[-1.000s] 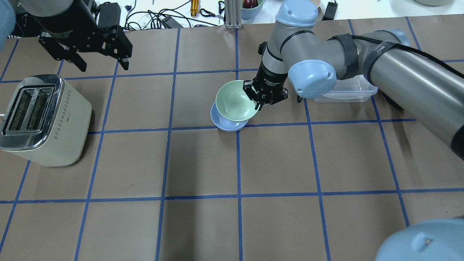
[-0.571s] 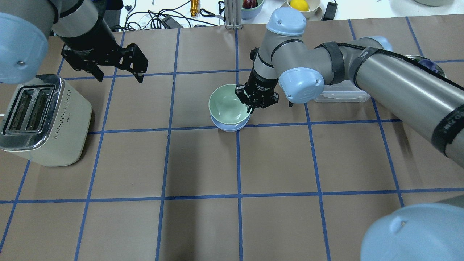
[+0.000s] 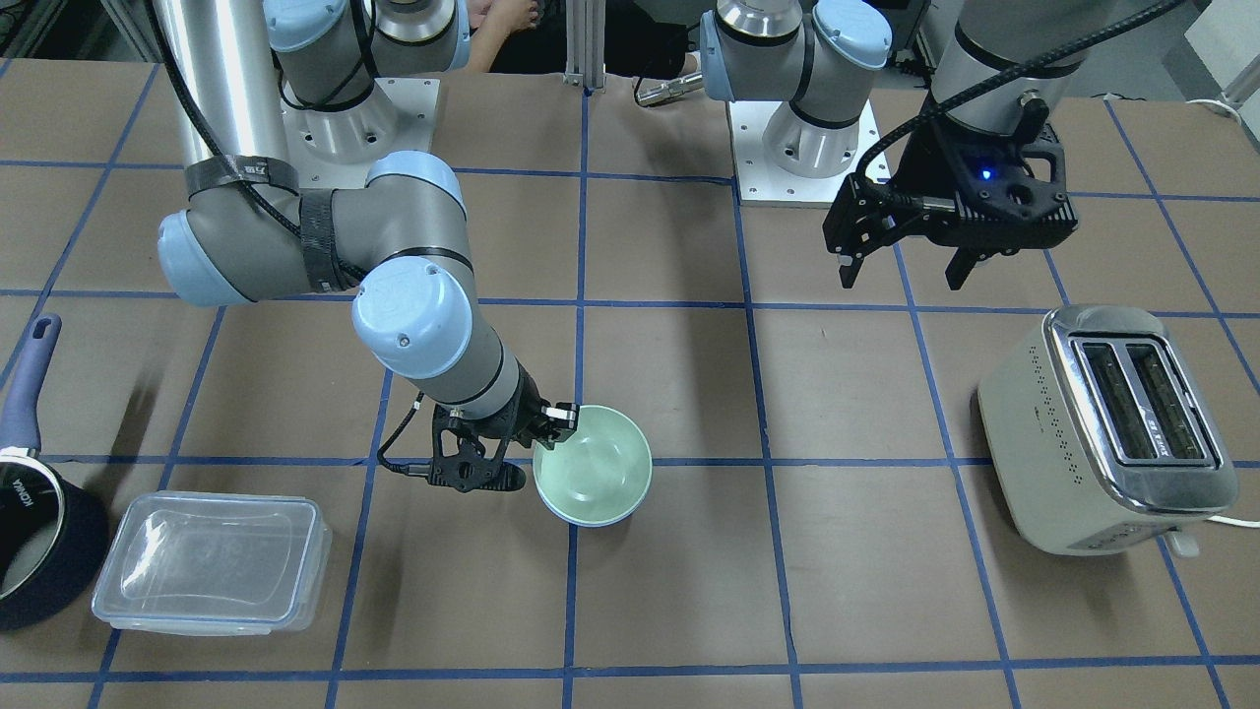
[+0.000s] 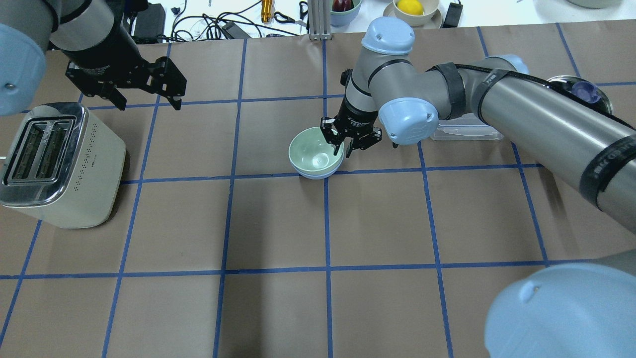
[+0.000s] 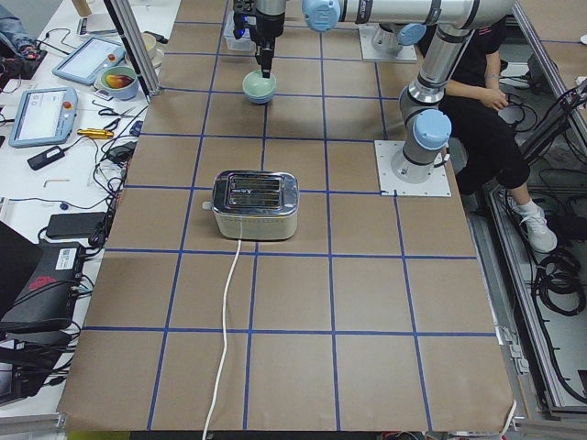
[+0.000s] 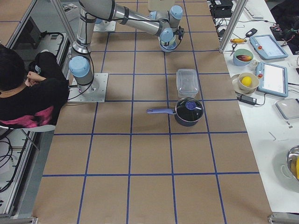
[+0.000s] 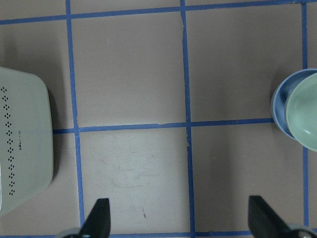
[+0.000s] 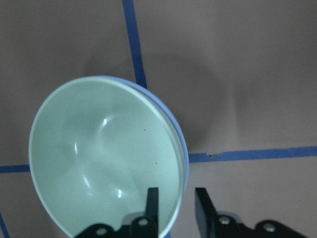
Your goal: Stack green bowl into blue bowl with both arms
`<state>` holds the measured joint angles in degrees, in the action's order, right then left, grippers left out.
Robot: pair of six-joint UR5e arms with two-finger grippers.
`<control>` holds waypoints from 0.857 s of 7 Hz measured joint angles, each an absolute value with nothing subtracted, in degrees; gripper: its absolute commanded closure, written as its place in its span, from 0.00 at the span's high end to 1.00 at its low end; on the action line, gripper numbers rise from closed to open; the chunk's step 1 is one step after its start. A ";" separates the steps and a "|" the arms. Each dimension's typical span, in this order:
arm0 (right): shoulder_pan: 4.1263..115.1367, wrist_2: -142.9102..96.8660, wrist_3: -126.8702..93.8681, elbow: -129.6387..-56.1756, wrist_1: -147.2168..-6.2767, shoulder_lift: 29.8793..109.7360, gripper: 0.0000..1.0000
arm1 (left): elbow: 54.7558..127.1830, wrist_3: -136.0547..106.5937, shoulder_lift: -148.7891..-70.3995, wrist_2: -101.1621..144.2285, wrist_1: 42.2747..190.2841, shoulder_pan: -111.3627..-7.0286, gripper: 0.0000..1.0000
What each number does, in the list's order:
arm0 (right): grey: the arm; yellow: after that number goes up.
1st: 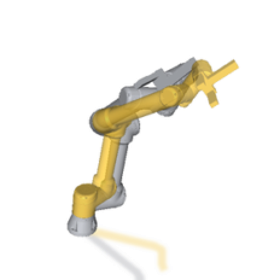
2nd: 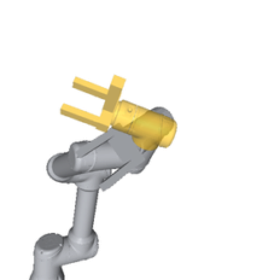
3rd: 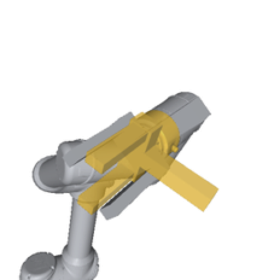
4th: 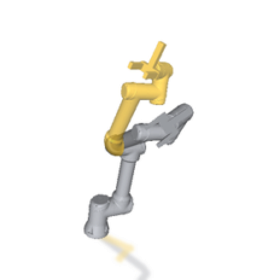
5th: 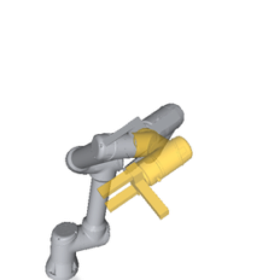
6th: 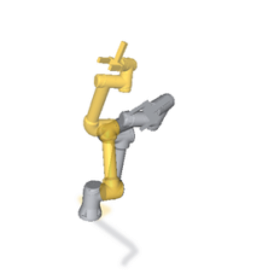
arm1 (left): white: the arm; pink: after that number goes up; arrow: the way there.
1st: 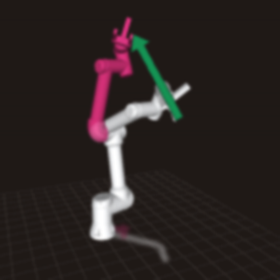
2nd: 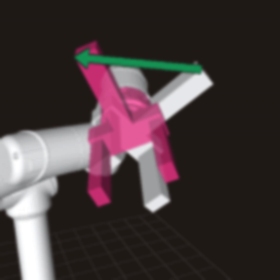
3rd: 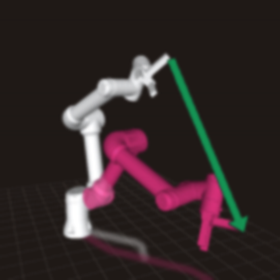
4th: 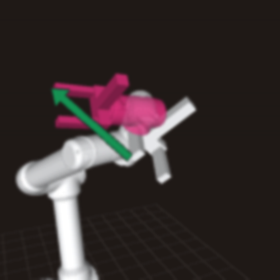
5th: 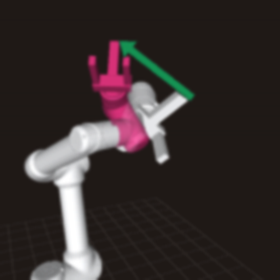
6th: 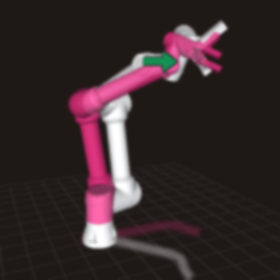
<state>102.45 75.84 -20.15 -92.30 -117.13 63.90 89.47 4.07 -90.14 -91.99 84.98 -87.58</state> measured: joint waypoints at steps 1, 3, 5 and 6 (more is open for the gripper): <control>102.13 76.10 -20.11 -91.30 -117.24 64.16 1.00 | 89.55 4.02 -90.15 -91.96 84.99 -87.56 0.97; 99.77 78.61 -19.31 -87.86 -112.47 66.75 1.00 | 89.63 3.98 -90.17 -91.94 84.99 -87.54 0.98; 93.27 81.35 -12.11 -86.79 -102.60 74.12 1.00 | 89.64 4.01 -90.23 -92.13 85.03 -87.57 0.99; 90.82 84.30 -8.43 -86.71 -96.70 77.91 1.00 | 89.58 4.03 -90.25 -92.05 85.01 -87.58 0.99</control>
